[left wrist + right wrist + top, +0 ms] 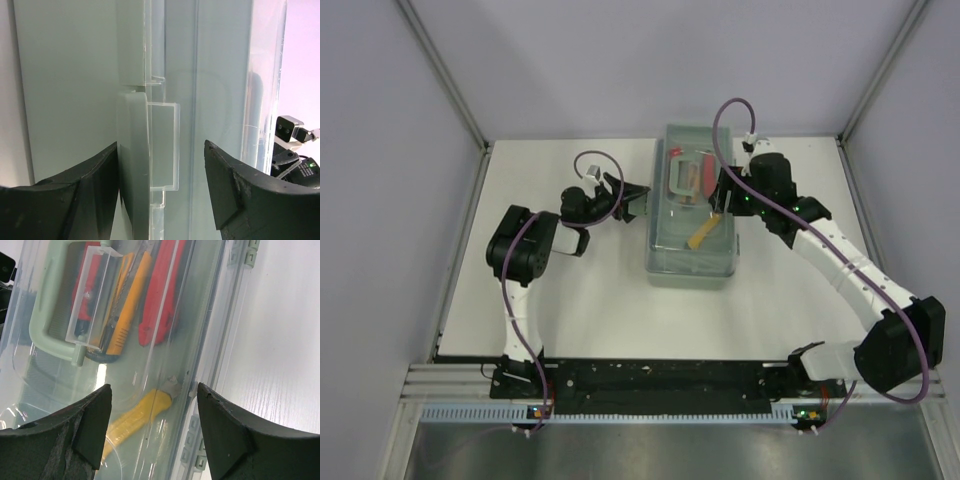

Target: Pack the tool kit

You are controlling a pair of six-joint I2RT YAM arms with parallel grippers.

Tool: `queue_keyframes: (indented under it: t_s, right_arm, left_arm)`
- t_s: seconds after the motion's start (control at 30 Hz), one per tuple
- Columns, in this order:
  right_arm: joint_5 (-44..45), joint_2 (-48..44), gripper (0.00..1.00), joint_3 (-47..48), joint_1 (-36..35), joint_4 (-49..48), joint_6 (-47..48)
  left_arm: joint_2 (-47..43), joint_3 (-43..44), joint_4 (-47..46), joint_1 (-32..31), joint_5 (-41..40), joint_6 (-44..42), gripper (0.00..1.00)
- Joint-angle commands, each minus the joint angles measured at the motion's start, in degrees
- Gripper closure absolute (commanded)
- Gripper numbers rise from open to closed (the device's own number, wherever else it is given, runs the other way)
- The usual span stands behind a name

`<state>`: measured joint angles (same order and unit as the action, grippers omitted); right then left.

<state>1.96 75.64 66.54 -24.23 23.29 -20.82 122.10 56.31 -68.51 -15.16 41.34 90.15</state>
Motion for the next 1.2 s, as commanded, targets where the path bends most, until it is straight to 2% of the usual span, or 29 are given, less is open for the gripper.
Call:
queue_keyframes:
  t_s: [0.0,0.27,0.47,0.63,1.0,1.17]
  right_arm:
    - [-2.92,1.88,0.34,0.52,-0.73,0.79,-0.28]
    - [-2.75,2.23,0.34,0.43,-0.82,0.88,-0.54]
    - [-2.66,2.67,0.34,0.25,-0.73,0.88,-0.54]
    - [-2.22,2.85,0.34,-0.01,-0.73,0.97,-0.36]
    - [-2.22,3.29,0.34,-0.36,-0.73,0.88,-0.36]
    - [-2.22,3.55,0.35,-0.45,-0.73,0.88,-0.45]
  left_arm:
    - [-7.92,-0.59,-3.25,-2.51,5.94,-3.02,0.33]
    - [-15.84,5.9,32.35,-4.44,2.78,-22.98,0.34]
    - [-15.93,11.35,47.56,-6.72,-0.2,-28.97,0.37]
    - [-17.07,18.47,64.71,-9.01,-7.4,-37.49,0.39]
    - [-17.78,19.8,67.37,-11.03,-8.74,-36.98,0.42]
    - [-17.77,19.36,66.84,-11.91,-8.73,-33.99,0.49]
